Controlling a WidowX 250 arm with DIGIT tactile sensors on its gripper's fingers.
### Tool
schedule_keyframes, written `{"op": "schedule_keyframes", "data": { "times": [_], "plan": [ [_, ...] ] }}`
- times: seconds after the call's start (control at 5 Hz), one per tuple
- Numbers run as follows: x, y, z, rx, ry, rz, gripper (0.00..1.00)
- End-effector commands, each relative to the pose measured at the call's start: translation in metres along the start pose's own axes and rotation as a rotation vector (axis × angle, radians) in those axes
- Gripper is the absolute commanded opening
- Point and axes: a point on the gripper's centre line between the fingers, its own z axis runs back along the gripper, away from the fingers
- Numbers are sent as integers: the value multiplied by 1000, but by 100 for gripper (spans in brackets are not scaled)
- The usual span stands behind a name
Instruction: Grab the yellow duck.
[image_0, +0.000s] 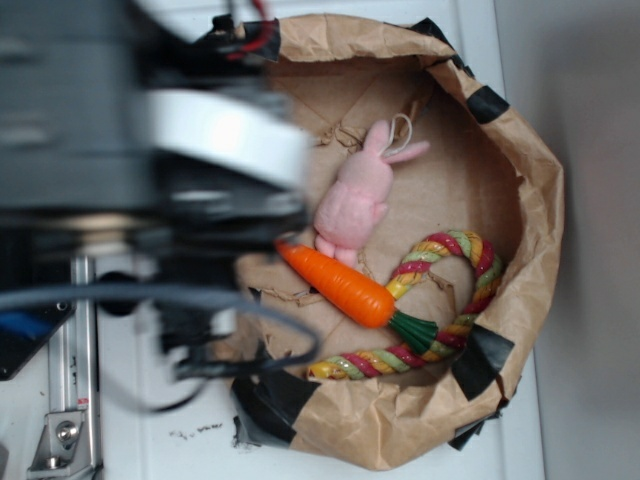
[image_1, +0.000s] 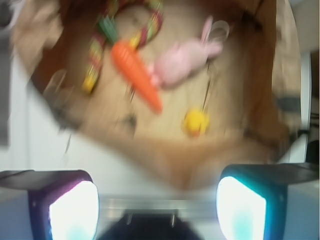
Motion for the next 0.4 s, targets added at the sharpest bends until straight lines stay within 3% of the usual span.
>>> {"op": "schedule_keyframes", "data": {
  "times": [0.0,0.2],
  "plan": [
    [32,42,-54,88,50,-136,100],
    [33,47,-72,101,86,-231,100]
  ]
}}
